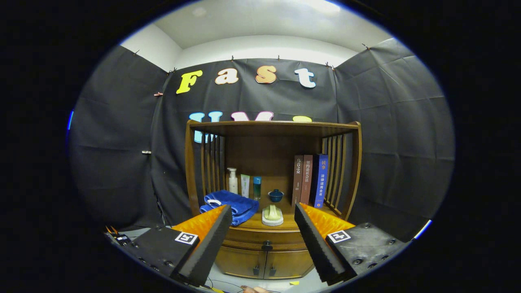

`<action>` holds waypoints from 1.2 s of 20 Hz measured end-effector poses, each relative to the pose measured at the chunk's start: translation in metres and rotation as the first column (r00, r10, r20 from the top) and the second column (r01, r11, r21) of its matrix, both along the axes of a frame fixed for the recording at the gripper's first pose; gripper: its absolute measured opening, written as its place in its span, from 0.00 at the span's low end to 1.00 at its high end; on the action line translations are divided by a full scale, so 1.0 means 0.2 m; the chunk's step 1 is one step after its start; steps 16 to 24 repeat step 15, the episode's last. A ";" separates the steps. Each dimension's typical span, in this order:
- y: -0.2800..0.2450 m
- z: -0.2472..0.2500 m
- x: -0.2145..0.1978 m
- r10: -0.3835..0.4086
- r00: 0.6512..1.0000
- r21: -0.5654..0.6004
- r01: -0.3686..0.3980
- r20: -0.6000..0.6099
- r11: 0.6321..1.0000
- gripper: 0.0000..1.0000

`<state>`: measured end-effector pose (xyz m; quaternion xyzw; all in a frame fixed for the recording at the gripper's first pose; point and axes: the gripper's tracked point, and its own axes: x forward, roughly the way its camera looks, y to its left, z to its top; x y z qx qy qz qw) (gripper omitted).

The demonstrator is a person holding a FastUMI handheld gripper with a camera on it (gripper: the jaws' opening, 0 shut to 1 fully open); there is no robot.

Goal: Pull open the drawer, take out the items inside it, and place them on the countertop above the cabinet.

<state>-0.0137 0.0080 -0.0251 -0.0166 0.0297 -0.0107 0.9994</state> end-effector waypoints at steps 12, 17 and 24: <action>-0.02 -0.01 0.00 -0.005 1.000 0.024 0.005 -0.008 1.000 0.99; -0.02 -0.01 0.00 -0.002 1.000 0.020 0.002 -0.009 1.000 1.00; -0.02 -0.01 0.00 -0.002 1.000 0.020 0.002 -0.009 1.000 1.00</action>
